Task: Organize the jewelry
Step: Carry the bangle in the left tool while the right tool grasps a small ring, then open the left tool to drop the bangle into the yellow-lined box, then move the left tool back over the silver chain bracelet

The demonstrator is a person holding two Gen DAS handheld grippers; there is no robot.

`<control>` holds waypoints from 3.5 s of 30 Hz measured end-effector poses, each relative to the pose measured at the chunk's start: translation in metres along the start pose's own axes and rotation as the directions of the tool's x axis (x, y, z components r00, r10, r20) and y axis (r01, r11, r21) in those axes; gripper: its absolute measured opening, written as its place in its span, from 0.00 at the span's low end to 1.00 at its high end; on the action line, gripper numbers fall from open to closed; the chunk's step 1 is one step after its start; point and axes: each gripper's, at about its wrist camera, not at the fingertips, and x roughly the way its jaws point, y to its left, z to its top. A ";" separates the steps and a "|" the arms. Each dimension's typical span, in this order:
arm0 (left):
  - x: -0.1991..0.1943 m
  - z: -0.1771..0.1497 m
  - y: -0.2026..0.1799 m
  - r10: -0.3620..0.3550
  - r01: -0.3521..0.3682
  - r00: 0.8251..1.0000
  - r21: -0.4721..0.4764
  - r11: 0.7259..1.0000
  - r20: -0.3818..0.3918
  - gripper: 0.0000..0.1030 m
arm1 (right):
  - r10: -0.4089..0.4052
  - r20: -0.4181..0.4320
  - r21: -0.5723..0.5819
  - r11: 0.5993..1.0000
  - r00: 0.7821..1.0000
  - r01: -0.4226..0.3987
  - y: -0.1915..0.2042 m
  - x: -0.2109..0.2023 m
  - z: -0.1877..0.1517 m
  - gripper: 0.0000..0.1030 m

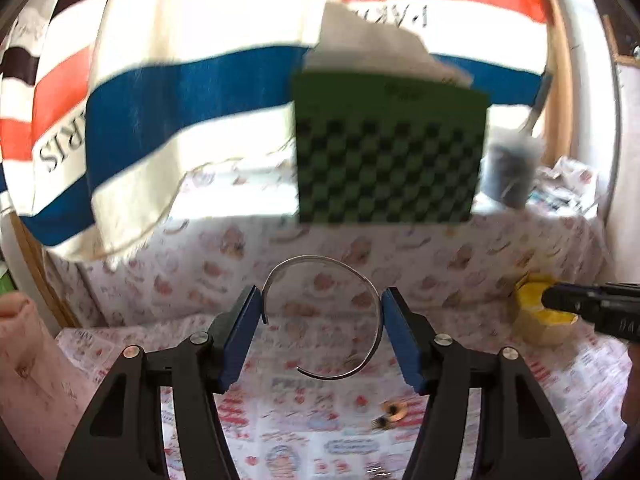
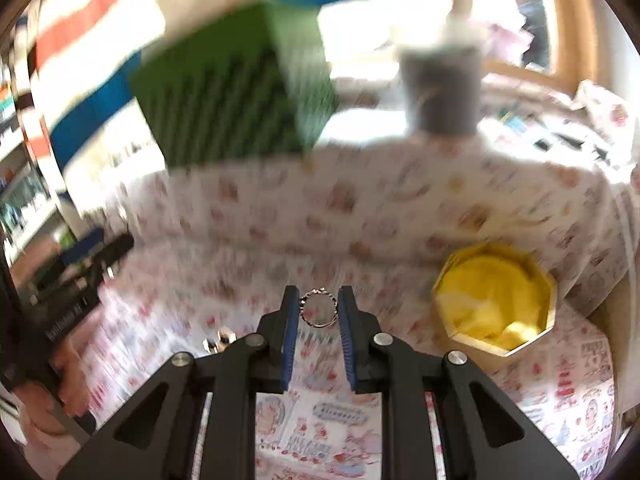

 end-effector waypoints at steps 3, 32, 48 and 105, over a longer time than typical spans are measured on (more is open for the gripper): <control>-0.006 0.018 -0.020 -0.037 0.037 0.999 -0.006 0.999 -0.001 0.59 | 0.021 0.062 0.088 0.996 0.998 -0.027 -0.035 -0.028 0.009 0.18; 0.129 0.015 -0.231 -0.283 0.289 0.908 -0.029 0.957 -0.308 0.59 | 0.142 0.012 0.438 0.889 0.990 -0.133 -0.210 0.008 -0.017 0.18; 0.153 0.002 -0.275 -0.403 0.408 0.830 -0.073 0.910 -0.386 0.59 | -0.115 0.114 0.502 0.864 0.987 0.043 -0.238 -0.032 -0.027 0.24; 0.038 -0.038 -0.055 0.055 -0.046 0.968 0.042 0.998 -0.244 0.99 | -0.137 0.078 -0.033 0.990 0.987 0.140 -0.044 0.011 -0.061 0.90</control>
